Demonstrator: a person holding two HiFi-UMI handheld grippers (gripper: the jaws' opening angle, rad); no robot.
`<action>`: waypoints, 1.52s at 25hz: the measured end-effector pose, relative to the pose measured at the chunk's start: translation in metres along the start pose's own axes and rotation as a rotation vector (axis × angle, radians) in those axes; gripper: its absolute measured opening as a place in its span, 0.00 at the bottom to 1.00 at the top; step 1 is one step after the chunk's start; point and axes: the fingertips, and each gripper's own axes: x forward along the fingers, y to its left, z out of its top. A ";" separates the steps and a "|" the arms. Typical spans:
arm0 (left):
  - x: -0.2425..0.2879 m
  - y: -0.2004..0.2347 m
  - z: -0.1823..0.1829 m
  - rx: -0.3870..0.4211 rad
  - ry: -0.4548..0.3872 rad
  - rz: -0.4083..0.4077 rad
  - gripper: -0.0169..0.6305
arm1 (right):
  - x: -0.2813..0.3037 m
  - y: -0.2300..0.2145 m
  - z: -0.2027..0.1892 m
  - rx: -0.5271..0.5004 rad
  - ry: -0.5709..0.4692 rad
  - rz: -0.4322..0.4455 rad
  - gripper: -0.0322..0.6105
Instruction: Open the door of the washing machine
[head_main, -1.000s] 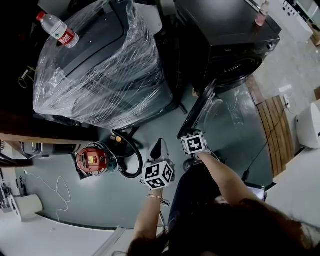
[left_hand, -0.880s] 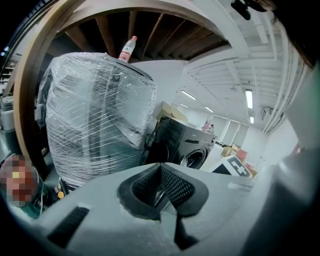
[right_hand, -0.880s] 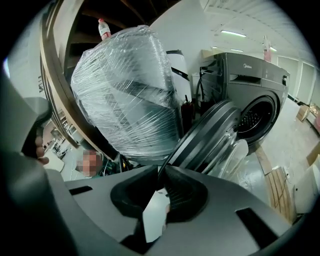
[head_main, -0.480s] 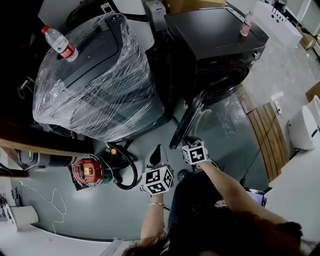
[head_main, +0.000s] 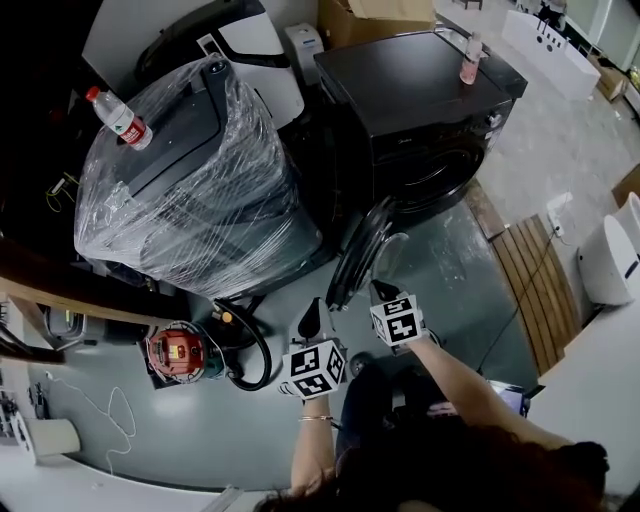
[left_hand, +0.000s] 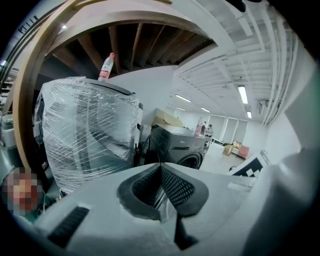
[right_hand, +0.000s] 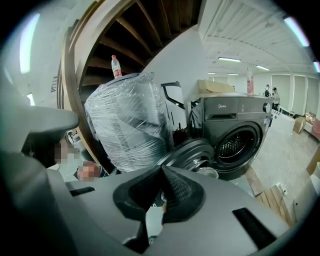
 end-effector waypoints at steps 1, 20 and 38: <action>-0.001 -0.010 0.001 0.010 -0.001 -0.006 0.05 | -0.008 -0.003 0.003 -0.006 -0.017 0.005 0.05; -0.037 -0.142 0.022 0.093 -0.080 0.000 0.05 | -0.151 -0.096 0.013 -0.085 -0.185 -0.001 0.05; -0.073 -0.227 0.031 0.170 -0.097 -0.111 0.05 | -0.250 -0.132 0.038 -0.121 -0.378 -0.059 0.05</action>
